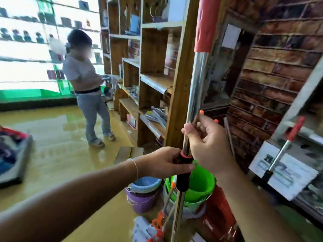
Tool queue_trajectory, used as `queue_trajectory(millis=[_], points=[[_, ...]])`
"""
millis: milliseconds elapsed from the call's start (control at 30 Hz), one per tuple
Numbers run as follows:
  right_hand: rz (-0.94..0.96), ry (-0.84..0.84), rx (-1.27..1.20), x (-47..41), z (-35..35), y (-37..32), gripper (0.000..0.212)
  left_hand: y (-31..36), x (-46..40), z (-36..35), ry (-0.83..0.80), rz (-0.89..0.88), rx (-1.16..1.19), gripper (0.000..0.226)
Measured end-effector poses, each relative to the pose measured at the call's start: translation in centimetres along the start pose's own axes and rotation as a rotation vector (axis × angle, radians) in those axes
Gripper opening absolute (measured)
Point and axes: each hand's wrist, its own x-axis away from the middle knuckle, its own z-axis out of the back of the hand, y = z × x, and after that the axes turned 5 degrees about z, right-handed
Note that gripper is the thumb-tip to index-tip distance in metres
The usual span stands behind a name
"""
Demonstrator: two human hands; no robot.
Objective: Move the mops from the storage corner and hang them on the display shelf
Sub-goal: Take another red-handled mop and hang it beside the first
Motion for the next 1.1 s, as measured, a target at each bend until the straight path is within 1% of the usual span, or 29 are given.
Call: queue_trajectory(millis=[33,100,133,167,233,300,433,567,633,733,833,900,1000,1100], points=[[0.012,-0.014,-0.020,-0.5,-2.0,-0.5,0.005,-1.1,1.1,1.5,0.021,0.014,-0.032,0.050],[0.023,-0.054,-0.069,-1.5,-6.1,-1.7,0.004,-3.1,3.4,4.6,0.055,0.050,-0.095,0.042],[0.032,-0.069,-0.094,-2.0,-8.1,-2.5,0.008,-4.2,4.6,6.2,0.071,0.068,-0.131,0.037],[0.045,-0.078,-0.111,-2.5,-10.2,-3.2,0.012,-5.2,5.7,7.8,0.080,0.085,-0.158,0.035],[0.077,-0.101,-0.118,-3.5,-14.2,-4.5,0.009,-7.1,8.1,10.9,0.090,0.127,-0.195,0.034],[0.081,-0.125,-0.142,-4.5,-18.3,-5.9,0.007,-9.3,10.4,13.9,0.116,0.165,-0.203,0.030],[0.050,-0.173,-0.194,-6.3,-26.6,-8.5,0.011,-13.6,15.0,19.4,0.185,0.238,-0.169,0.015],[0.074,-0.252,-0.231,-8.3,-34.1,-11.0,0.009,-18.1,19.6,24.3,0.317,0.348,-0.157,0.027],[0.084,-0.300,-0.257,-9.3,-37.8,-12.1,0.010,-20.3,21.7,26.5,0.401,0.392,-0.144,0.028],[0.132,-0.346,-0.287,-11.0,-43.3,-13.5,0.005,-23.2,24.6,29.5,0.516,0.439,-0.105,0.026],[0.149,-0.429,-0.345,-12.4,-49.0,-14.7,0.008,-26.1,27.5,32.4,0.615,0.509,-0.115,0.030],[0.156,-0.479,-0.397,-13.4,-53.0,-15.3,0.006,-28.4,29.3,34.6,0.666,0.570,-0.130,0.037],[0.196,-0.540,-0.454,-15.0,-59.2,-16.1,0.007,-32.1,31.9,38.1,0.723,0.669,-0.120,0.038],[0.235,-0.618,-0.545,-17.0,-65.6,-16.8,0.018,-36.0,34.1,41.9,0.739,0.742,-0.060,0.033]])
